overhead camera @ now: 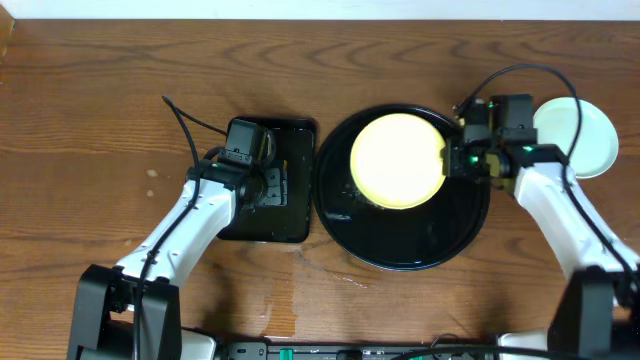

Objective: Clean dirty plates on tray and stack at the side
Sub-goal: 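Carry the yellow plate right and set it on the green plates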

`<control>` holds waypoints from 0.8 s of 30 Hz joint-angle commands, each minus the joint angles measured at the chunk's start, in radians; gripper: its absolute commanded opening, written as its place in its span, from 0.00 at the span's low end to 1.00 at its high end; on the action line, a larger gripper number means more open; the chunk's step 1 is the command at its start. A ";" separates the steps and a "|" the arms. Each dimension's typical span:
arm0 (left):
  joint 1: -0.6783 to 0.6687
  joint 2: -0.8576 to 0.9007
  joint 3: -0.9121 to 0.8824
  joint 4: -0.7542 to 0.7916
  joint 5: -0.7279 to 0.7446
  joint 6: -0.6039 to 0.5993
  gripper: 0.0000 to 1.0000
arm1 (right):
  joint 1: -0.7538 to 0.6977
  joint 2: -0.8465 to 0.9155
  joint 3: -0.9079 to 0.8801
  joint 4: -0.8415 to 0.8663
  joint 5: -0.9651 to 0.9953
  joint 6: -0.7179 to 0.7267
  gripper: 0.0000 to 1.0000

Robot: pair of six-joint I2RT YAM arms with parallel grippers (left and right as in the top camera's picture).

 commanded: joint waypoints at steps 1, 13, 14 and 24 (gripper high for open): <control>0.003 0.000 -0.002 0.001 0.002 0.002 0.71 | 0.010 -0.066 0.004 0.003 0.087 -0.097 0.01; 0.003 0.000 -0.002 0.001 0.002 0.002 0.71 | 0.132 -0.166 0.004 0.002 0.461 -0.390 0.01; 0.003 0.000 -0.002 0.001 0.002 0.002 0.71 | 0.155 -0.166 0.004 0.002 0.501 -0.413 0.01; 0.003 0.000 -0.002 0.001 0.002 0.002 0.72 | 0.422 -0.166 0.004 0.085 0.905 -0.488 0.01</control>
